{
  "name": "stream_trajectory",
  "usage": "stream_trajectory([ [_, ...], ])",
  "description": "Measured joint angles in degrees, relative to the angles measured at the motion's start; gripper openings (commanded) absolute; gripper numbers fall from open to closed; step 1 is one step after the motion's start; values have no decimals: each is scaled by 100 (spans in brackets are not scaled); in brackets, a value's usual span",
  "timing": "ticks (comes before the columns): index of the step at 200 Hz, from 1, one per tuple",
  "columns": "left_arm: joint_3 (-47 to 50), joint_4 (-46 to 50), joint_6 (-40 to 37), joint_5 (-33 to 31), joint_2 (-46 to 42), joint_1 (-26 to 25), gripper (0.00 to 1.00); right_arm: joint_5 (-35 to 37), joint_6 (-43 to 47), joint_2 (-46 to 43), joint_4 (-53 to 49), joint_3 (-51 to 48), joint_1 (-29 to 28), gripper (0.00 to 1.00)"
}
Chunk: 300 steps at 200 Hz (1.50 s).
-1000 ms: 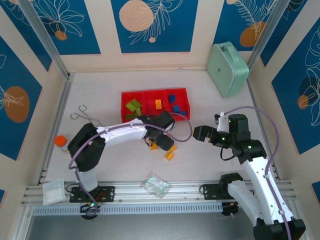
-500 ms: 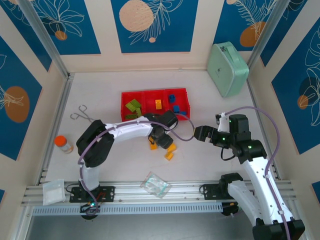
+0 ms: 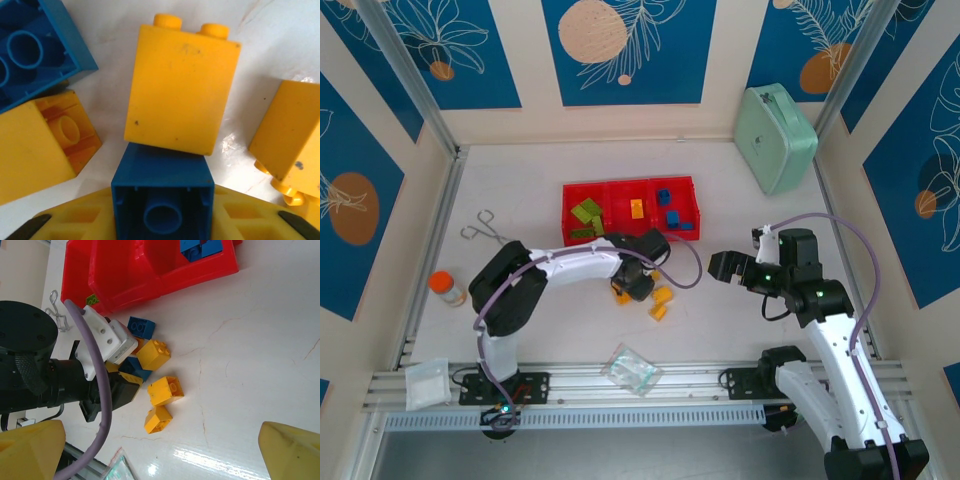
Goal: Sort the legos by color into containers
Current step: Pick up the lego from the center of the table, then place the lego on the lego.
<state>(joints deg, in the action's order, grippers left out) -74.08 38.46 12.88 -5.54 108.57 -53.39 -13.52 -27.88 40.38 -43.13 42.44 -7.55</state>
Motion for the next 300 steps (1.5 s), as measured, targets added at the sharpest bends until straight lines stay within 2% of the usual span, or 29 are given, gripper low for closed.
stream_trajectory([
  [24, 0, 35, 210, -138, -13, 0, 21, 2, 0, 0, 0, 0, 13, 99],
  [43, 2, 92, 334, -251, -59, 0, 16, 4, 0, -7, 0, 0, 31, 99],
  [80, 125, 42, 505, -420, -734, 0, 15, 9, 0, -15, 2, 0, 125, 99],
  [110, 136, -146, 619, -671, -1401, 13, 22, 9, -2, -48, 11, 0, 168, 99],
  [137, 20, -308, 667, -828, -1598, 153, 22, 57, -26, -120, 39, -2, 181, 99],
  [164, -780, -339, 686, -870, -1093, 470, 21, 92, -136, -236, 153, -11, 223, 99],
  [202, -2544, -538, 802, -857, 256, 704, 22, 92, -262, -278, 243, -11, 234, 99],
  [233, -3526, -643, 1091, -737, 1167, 828, 23, 66, -264, -284, 234, -11, 234, 99],
  [276, -4201, -905, 1644, -59, 2133, 1088, 25, -144, -264, -426, 243, -114, 234, 99],
  [300, -4325, -1016, 1856, 229, 2472, 1204, 35, -391, -269, -439, 240, -212, 234, 99],
])
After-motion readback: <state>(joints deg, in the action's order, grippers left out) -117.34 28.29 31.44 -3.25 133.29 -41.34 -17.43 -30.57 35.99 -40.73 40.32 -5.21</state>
